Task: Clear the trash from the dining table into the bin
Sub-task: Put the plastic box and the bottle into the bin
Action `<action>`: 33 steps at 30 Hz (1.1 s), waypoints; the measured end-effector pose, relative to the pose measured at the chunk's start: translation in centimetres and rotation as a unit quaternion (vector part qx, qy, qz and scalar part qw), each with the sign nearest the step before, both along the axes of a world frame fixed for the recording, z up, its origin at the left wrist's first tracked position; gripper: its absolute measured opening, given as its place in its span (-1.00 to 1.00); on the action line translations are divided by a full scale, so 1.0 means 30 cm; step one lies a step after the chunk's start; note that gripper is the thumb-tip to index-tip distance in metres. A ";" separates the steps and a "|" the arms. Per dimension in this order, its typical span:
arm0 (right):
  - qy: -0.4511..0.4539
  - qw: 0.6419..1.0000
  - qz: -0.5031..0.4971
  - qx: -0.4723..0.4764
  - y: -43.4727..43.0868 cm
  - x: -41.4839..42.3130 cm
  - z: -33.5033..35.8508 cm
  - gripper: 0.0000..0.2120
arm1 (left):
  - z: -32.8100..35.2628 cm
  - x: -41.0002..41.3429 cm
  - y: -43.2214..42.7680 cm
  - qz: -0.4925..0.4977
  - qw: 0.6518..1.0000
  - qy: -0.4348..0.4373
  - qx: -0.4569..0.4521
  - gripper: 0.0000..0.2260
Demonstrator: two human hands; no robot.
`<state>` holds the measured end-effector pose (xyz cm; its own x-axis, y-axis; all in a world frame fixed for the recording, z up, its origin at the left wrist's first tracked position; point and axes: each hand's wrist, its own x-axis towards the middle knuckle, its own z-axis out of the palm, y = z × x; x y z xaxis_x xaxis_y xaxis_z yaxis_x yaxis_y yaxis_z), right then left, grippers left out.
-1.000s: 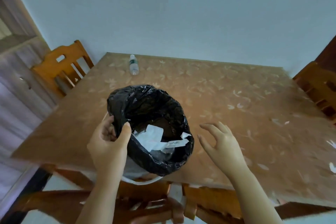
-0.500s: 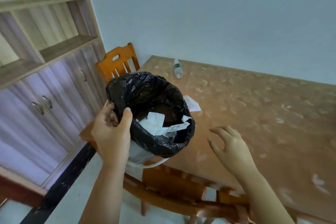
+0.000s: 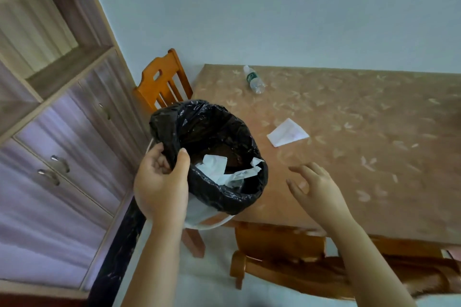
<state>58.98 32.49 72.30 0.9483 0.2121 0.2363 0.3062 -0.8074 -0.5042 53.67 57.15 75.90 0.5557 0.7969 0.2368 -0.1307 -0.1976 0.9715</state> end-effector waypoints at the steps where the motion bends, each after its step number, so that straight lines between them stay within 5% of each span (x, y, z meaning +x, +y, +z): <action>1: 0.003 1.000 -0.011 -0.002 0.003 0.016 -0.007 -0.72 | -0.007 0.023 0.015 -0.005 1.000 0.006 0.002 -0.80; 22: 0.116 0.993 -0.032 -0.017 -0.081 0.868 -0.260 -0.60 | -0.103 0.637 0.068 -0.054 0.989 0.110 0.083 -0.83; 33: 0.186 0.978 0.033 -0.092 -0.107 1.106 -0.368 -0.47 | -0.112 0.775 0.037 -0.095 0.989 0.071 0.084 -0.83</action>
<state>92.17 29.30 61.26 0.9439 0.2829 -0.1705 0.1841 -0.8792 -0.4395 76.92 58.25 72.54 0.7287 0.6316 0.2648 -0.0445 -0.3422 0.9386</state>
